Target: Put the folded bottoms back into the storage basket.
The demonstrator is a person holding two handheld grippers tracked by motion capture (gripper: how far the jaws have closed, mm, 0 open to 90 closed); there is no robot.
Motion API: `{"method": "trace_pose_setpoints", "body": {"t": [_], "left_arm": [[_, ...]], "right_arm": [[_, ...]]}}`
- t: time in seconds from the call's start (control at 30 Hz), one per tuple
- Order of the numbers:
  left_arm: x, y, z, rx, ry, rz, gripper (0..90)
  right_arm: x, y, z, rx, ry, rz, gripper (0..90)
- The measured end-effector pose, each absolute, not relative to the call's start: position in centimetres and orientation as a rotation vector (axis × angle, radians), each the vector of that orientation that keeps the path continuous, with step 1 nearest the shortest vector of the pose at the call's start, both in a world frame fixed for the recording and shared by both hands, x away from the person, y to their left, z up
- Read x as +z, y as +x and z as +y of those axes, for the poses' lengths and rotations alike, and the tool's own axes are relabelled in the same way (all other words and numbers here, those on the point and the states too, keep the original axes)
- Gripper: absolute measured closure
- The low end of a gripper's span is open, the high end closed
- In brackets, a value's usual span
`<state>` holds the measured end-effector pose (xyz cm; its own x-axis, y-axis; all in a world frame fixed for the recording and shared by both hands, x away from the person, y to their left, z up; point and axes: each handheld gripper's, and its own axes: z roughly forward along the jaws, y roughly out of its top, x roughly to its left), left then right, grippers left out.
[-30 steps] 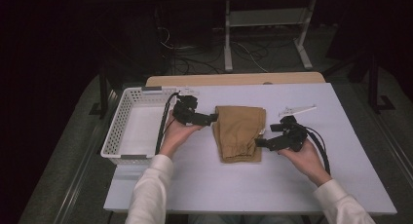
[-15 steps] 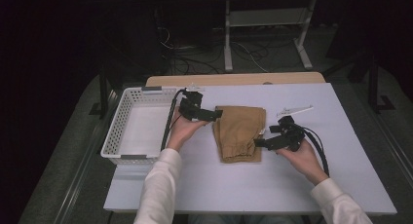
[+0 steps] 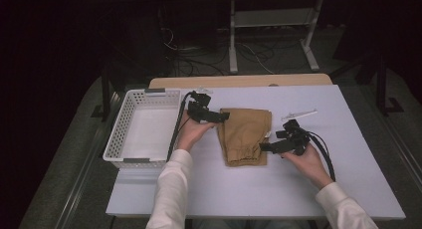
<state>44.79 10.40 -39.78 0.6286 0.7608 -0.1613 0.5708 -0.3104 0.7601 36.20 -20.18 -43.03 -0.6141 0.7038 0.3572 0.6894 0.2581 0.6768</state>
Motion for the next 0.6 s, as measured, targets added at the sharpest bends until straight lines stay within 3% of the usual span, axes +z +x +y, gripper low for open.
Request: {"method": "trace_pose_setpoints", "body": {"t": [0.6], "left_arm": [[-42.4,45.7,8.9,0.218,2.005,1.078,0.6]], "right_arm": [[-44.2,36.5,-19.7,1.252,1.444,2.516,0.0]]}}
